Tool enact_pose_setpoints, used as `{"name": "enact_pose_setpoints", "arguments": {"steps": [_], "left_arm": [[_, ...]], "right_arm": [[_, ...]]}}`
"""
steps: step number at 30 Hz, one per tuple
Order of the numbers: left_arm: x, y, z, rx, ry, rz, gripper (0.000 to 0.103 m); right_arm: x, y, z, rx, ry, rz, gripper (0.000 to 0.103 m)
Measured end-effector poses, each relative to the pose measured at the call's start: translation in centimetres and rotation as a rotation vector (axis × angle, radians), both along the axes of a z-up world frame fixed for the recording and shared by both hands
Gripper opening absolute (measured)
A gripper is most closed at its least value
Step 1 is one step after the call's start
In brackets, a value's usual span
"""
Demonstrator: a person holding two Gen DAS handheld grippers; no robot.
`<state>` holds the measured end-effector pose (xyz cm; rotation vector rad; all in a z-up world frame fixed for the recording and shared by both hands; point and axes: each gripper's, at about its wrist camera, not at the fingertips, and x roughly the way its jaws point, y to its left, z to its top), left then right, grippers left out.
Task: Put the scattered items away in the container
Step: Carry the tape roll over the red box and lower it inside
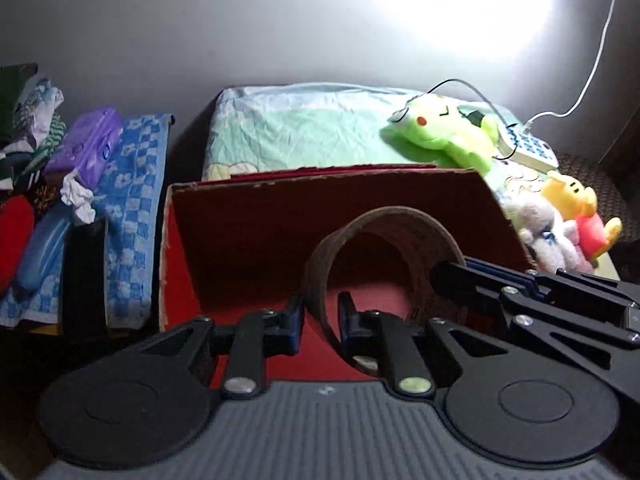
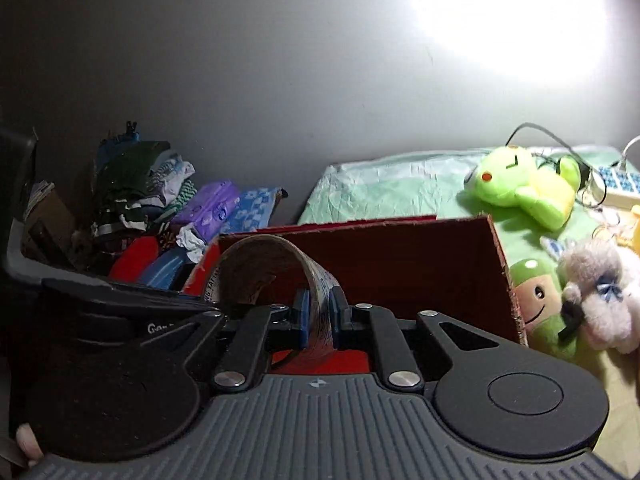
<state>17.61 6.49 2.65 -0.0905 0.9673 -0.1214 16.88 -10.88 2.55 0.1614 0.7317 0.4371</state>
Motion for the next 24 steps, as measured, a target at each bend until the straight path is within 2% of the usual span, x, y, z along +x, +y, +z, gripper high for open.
{"name": "enact_pose_setpoints", "arguments": {"steps": [5,9,14,19,24], "left_arm": [[3.6,0.4,-3.8,0.026,0.130,0.084,0.010],[4.7,0.8,-4.9,0.038,0.166,0.127,0.010],[4.0,1.3,-3.6,0.023,0.141,0.161,0.012],[1.6,1.2,-2.7,-0.020,0.121,0.138,0.013],[0.3,0.7,-2.9,0.011,0.122,0.138,0.013]], "right_arm": [[5.1,1.6,-3.7,-0.020,0.252,0.009,0.010],[7.2,2.2,-5.9,-0.014,0.422,0.013,0.011],[8.2,2.4,-7.4,-0.018,0.524,0.011,0.012],[9.0,3.1,-7.7,0.053,0.612,0.035,0.013],[9.8,4.7,-8.6,0.151,0.673,0.058,0.015]]}}
